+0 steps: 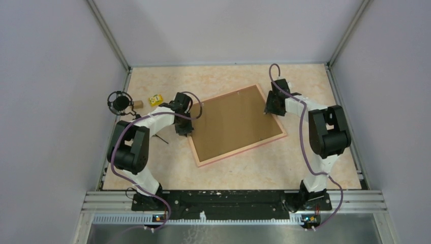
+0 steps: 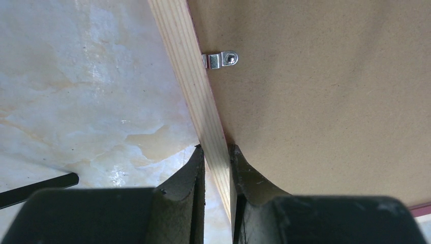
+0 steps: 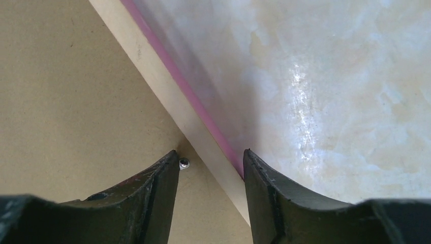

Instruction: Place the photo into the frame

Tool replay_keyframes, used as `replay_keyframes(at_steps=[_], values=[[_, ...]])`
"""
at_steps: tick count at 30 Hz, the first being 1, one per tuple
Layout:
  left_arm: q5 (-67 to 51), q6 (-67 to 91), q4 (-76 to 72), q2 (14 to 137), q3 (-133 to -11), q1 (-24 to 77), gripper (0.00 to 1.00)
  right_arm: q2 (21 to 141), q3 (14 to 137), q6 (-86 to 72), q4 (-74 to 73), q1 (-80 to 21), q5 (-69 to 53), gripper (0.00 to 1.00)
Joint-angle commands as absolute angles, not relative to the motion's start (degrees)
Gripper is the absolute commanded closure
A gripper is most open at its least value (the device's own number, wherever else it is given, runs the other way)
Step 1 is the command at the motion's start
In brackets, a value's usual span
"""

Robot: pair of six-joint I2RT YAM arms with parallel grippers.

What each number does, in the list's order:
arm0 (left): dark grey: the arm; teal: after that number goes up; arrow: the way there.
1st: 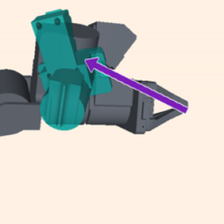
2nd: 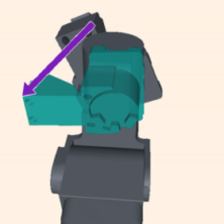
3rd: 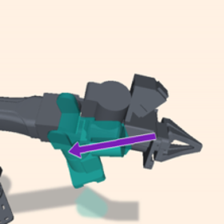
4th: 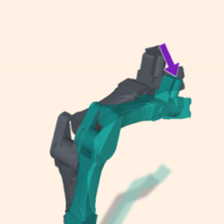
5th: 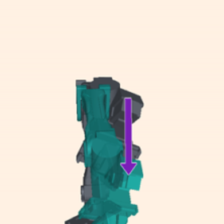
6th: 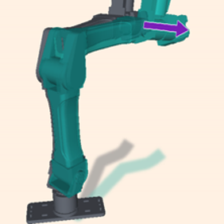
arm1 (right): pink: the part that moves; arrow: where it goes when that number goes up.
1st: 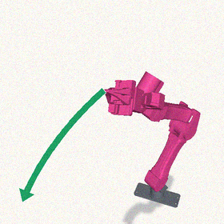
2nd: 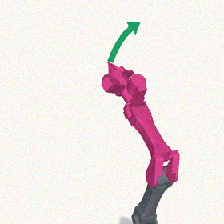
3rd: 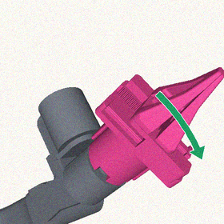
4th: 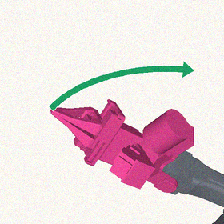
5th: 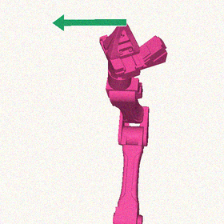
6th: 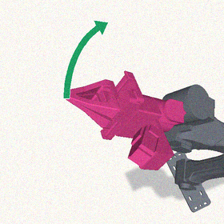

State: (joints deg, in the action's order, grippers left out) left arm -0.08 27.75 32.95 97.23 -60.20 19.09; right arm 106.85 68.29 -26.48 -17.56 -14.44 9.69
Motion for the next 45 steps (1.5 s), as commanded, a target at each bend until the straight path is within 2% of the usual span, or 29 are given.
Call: replay_keyframes(at_steps=[1, 10, 18, 22, 25, 31, 45], values=[[-1.27, 26.67, 28.39, 98.30, -58.80, 19.44, 1.00, 109.49, 69.84, -24.79, -22.40, -16.17, -1.86, 0.48], [-1.08, 26.72, 28.45, 97.96, -58.54, 19.42, 1.00, 110.99, 71.22, -21.44, -25.31, -16.17, -2.79, 0.46], [-0.53, 26.59, 28.67, 97.73, -58.72, 19.42, 1.00, 110.03, 71.20, -17.26, -28.20, -16.22, -4.75, 0.55], [-0.51, 26.54, 28.74, 97.91, -58.80, 19.36, 1.00, 110.58, 71.52, -14.90, -29.38, -16.19, -6.03, 0.54], [-0.53, 26.54, 28.70, 97.94, -58.82, 19.34, 1.00, 110.74, 71.55, -13.99, -30.41, -16.19, -4.98, 0.51], [-0.53, 26.25, 28.74, 98.45, -59.17, 19.18, 1.00, 110.89, 71.79, -13.43, -31.45, -16.18, -3.09, 0.56], [-1.45, 24.11, 29.08, 99.75, -59.69, 19.14, 1.00, 109.39, 70.67, -10.42, -30.89, -16.51, 4.87, 0.59]])
